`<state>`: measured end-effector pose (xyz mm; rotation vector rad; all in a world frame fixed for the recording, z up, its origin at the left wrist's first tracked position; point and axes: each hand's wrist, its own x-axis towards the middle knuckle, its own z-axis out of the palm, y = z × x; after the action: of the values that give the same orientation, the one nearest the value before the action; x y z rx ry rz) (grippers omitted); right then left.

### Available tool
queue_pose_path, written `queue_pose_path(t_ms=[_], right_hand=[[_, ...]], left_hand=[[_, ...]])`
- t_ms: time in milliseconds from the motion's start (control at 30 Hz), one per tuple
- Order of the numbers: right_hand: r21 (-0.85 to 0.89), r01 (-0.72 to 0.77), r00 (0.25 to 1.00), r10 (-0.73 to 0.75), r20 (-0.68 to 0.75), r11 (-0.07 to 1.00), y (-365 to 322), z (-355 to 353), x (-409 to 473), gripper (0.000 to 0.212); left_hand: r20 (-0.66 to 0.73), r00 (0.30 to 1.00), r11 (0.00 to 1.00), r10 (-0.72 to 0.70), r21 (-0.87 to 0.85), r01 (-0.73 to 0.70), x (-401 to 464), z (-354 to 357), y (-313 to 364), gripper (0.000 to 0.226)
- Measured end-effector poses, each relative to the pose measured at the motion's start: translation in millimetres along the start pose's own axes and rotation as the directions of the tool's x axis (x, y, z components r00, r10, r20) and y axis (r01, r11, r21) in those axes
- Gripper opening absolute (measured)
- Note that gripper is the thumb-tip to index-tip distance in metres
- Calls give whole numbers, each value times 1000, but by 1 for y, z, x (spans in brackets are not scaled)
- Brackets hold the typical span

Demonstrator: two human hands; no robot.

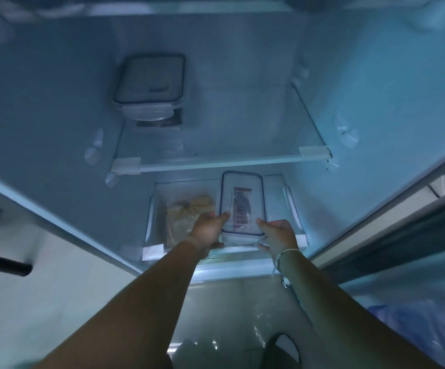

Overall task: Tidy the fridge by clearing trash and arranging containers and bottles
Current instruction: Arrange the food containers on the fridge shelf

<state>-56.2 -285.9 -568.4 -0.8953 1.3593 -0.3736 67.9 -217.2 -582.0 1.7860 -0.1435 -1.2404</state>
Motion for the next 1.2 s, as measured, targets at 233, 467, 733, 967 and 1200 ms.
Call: queue_pose_path(t_ms=[233,467,733,967,1200], right_hand=[[-37,38,999,-37,29,999,-4,-11,-57,24],[41,85,992,-88,95,996,-4,-22,-122,49],[11,182,975,-182,130,983,-6,-27,-176,50],[58,283,948,-288,133,957,-25,-23,-193,54],[109,397,905,-409,117,911,-64,-10,-188,50]], left_hand=[[56,998,1000,-19,-9,20,-68,-16,4,22],[54,998,998,32,-53,-29,-148,-22,6,16],[33,978,978,207,-41,-206,-204,-36,7,15],[36,946,946,321,-56,-319,-225,-42,29,36],[-17,937,936,349,-54,-349,-216,-43,69,62]])
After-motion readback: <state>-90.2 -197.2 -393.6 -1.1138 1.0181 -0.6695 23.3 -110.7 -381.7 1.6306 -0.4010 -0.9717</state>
